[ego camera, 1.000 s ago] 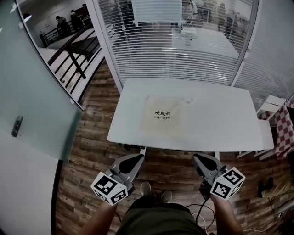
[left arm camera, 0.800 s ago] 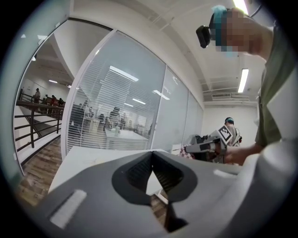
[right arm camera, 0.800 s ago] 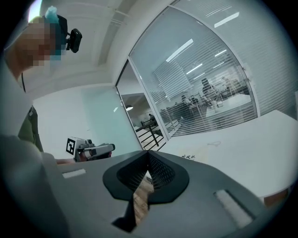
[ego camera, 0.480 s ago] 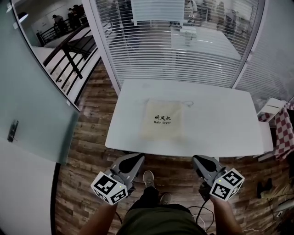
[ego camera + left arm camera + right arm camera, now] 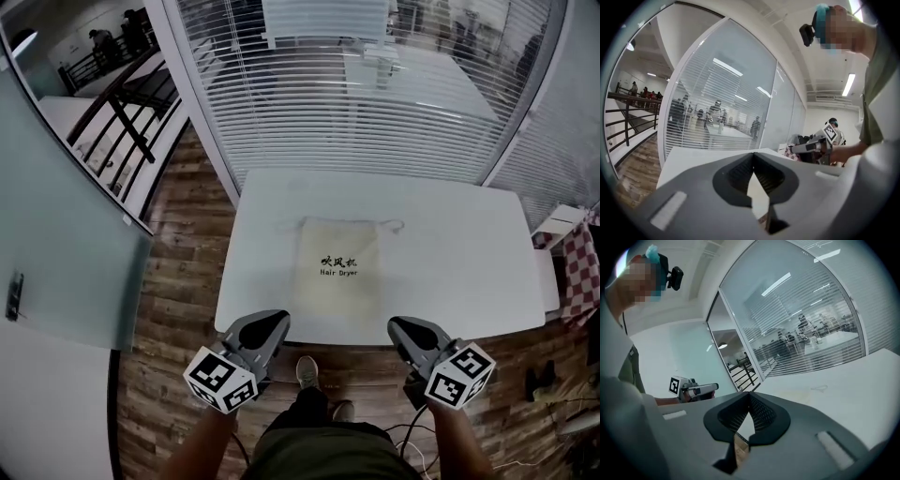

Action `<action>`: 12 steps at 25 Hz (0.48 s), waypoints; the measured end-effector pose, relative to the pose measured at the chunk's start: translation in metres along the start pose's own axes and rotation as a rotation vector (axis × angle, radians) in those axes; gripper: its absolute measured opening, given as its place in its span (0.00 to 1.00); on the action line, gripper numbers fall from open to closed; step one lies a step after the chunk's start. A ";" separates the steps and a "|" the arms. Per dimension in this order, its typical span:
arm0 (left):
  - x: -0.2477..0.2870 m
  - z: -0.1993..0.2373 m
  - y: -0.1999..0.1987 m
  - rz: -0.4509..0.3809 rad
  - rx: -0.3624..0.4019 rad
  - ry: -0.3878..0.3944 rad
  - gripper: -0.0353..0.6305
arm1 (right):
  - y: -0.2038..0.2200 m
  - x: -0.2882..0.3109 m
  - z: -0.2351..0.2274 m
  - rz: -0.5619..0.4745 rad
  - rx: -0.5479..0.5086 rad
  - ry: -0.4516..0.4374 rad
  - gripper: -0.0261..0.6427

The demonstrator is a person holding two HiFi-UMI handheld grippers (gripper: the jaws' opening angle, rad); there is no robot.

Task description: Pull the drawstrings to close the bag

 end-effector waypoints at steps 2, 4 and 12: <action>0.014 0.020 -0.002 0.011 -0.003 0.008 0.06 | -0.007 0.019 -0.009 0.008 0.000 0.006 0.06; 0.027 0.040 -0.004 0.025 -0.003 0.016 0.06 | -0.014 0.037 -0.017 0.017 -0.002 0.014 0.06; 0.071 0.109 -0.005 0.083 -0.009 0.045 0.06 | -0.035 0.093 -0.055 0.049 -0.023 0.066 0.06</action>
Point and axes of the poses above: the fingertips, and each gripper's own axes: x forward along the fingers, z to its left, y out of its underside, the point moved 7 cm from there along -x, backward along the fingers, and after that the axes turned 5 degrees about -y, right-handed, at the moved point
